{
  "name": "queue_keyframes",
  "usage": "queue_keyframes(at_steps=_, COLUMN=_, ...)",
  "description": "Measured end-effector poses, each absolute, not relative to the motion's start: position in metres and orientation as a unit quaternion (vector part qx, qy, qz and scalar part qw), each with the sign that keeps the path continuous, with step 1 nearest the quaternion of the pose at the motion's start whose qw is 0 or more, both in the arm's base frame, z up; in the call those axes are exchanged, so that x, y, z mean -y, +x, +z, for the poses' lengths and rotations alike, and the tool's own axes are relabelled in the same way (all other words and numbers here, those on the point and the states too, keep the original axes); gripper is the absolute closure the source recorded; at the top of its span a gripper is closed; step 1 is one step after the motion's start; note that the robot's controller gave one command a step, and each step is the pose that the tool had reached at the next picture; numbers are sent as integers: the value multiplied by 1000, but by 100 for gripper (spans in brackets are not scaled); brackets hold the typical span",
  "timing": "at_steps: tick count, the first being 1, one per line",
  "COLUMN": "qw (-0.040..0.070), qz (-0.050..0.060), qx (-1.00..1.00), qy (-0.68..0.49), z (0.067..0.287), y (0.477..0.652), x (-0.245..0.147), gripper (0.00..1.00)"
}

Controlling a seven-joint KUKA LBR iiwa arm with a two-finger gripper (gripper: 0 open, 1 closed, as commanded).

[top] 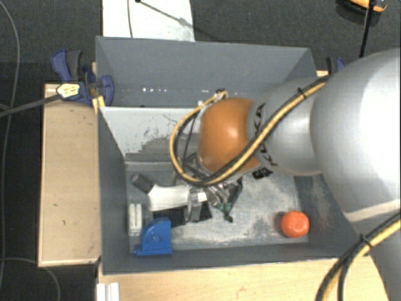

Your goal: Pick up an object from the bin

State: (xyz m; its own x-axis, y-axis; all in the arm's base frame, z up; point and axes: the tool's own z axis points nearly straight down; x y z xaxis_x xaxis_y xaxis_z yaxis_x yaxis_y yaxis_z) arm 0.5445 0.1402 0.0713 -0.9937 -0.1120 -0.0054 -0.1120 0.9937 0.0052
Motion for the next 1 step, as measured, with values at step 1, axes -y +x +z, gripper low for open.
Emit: queue_keyframes(at_steps=1, qw=2, qz=3, qx=-998, qy=-58, z=71, y=544, x=-140, gripper=100)
